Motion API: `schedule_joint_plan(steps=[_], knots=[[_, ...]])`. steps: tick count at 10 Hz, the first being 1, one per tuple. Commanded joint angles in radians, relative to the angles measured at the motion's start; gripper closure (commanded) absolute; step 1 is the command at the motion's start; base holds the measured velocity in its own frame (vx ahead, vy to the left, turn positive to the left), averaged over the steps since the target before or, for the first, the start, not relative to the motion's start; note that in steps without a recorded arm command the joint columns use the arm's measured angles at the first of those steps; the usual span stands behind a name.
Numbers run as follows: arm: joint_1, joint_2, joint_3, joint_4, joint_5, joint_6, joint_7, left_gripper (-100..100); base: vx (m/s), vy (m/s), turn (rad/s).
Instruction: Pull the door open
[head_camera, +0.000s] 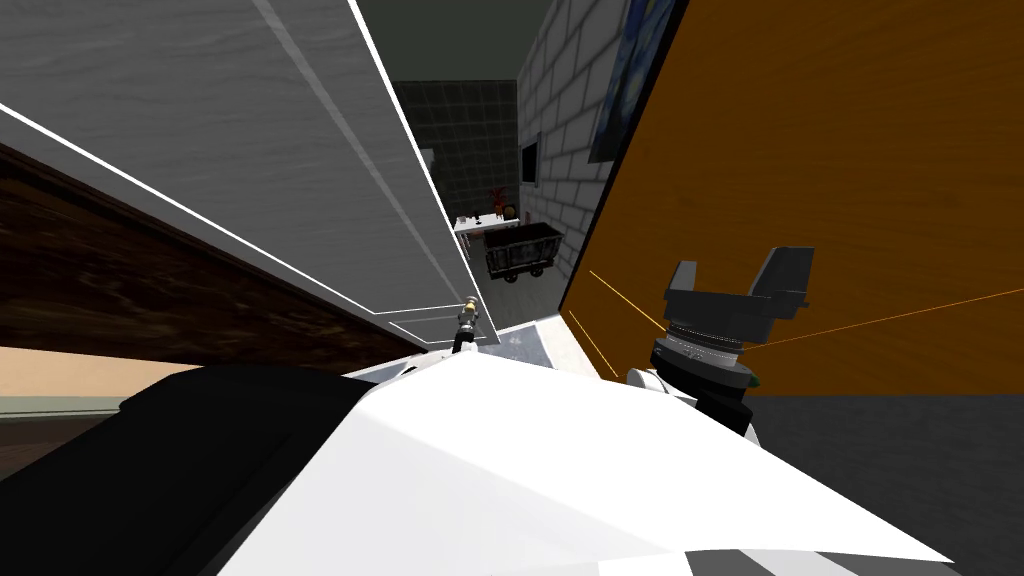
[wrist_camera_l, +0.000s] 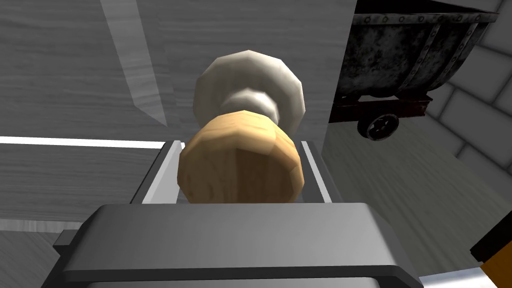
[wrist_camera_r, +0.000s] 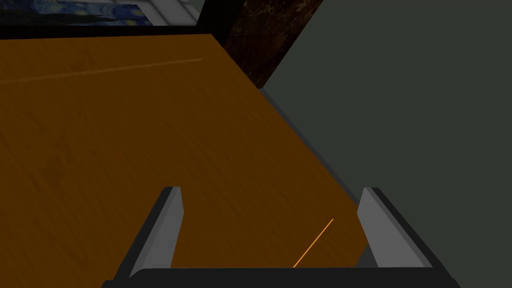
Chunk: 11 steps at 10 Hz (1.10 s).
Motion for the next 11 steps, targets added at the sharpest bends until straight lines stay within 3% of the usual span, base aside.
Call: schedule_joint_plan(steps=[1,4,5,6,11], knots=[[0.000,-0.003,-0.002,-0.001,-0.001,0.000,0.000,100,-0.017,-0.002,-0.011],[0.000,-0.003,-0.002,-0.001,-0.001,0.000,0.000,100,-0.003,-0.001,0.000],[0.011,0.016,-0.022,-0.002,-0.008,-0.006,0.027,100,-0.143,0.020,-0.136],[0.013,0.021,-0.027,-0.003,-0.010,-0.008,0.034,100,-0.190,0.053,-0.151],[0.044,0.078,-0.096,-0.015,-0.037,-0.035,0.125,100,-0.203,0.035,-0.147]])
